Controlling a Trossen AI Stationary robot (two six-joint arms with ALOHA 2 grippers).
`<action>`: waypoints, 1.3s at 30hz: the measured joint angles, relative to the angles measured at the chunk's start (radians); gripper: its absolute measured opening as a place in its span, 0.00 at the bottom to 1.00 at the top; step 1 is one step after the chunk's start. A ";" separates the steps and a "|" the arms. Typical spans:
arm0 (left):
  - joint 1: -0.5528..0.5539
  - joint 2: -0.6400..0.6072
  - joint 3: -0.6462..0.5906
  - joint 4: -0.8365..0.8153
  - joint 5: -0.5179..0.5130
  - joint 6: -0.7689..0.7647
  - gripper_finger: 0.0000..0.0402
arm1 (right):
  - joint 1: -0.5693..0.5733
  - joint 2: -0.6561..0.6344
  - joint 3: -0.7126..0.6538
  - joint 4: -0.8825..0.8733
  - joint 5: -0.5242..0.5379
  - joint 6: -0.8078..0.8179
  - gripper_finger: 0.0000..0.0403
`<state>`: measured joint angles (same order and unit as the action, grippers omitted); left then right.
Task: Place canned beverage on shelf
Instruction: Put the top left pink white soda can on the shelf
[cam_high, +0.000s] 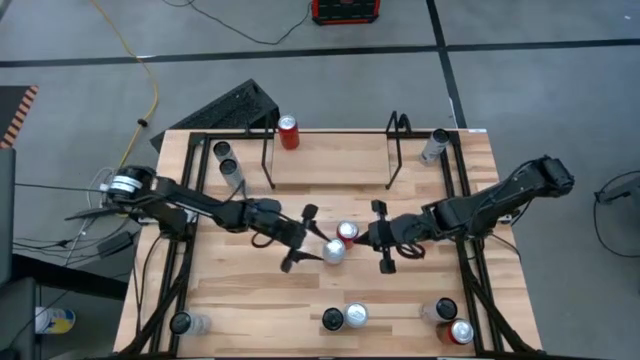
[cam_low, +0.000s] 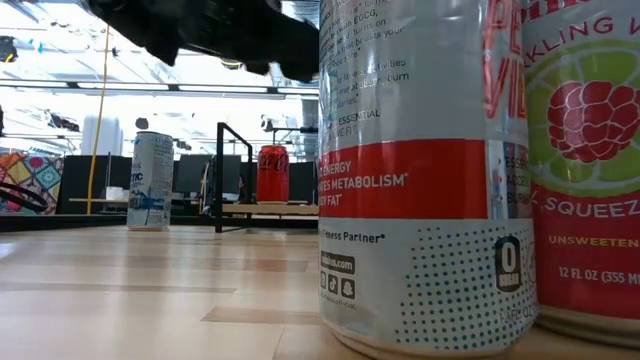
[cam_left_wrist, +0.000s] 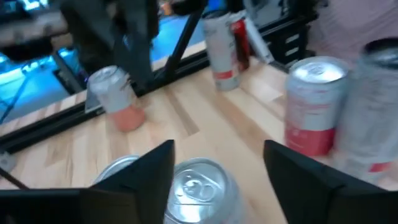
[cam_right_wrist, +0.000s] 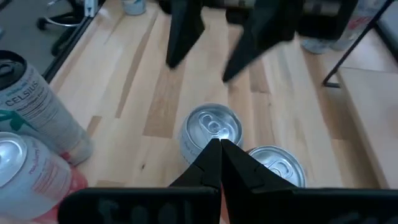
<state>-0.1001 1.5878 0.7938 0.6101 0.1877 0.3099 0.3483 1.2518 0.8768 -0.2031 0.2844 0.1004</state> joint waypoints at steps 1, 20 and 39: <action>0.000 0.017 0.013 0.002 -0.015 -0.009 0.64 | 0.014 0.000 0.000 -0.001 0.030 0.005 0.07; 0.002 0.107 0.102 -0.121 -0.085 -0.050 0.88 | 0.025 0.000 -0.001 -0.024 0.196 -0.002 0.07; 0.016 0.200 0.103 -0.111 -0.067 -0.056 0.88 | -0.011 0.001 -0.001 -0.023 0.188 -0.005 0.07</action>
<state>-0.0846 1.7874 0.8970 0.4988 0.1204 0.2543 0.3374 1.2526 0.8761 -0.2260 0.4728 0.0959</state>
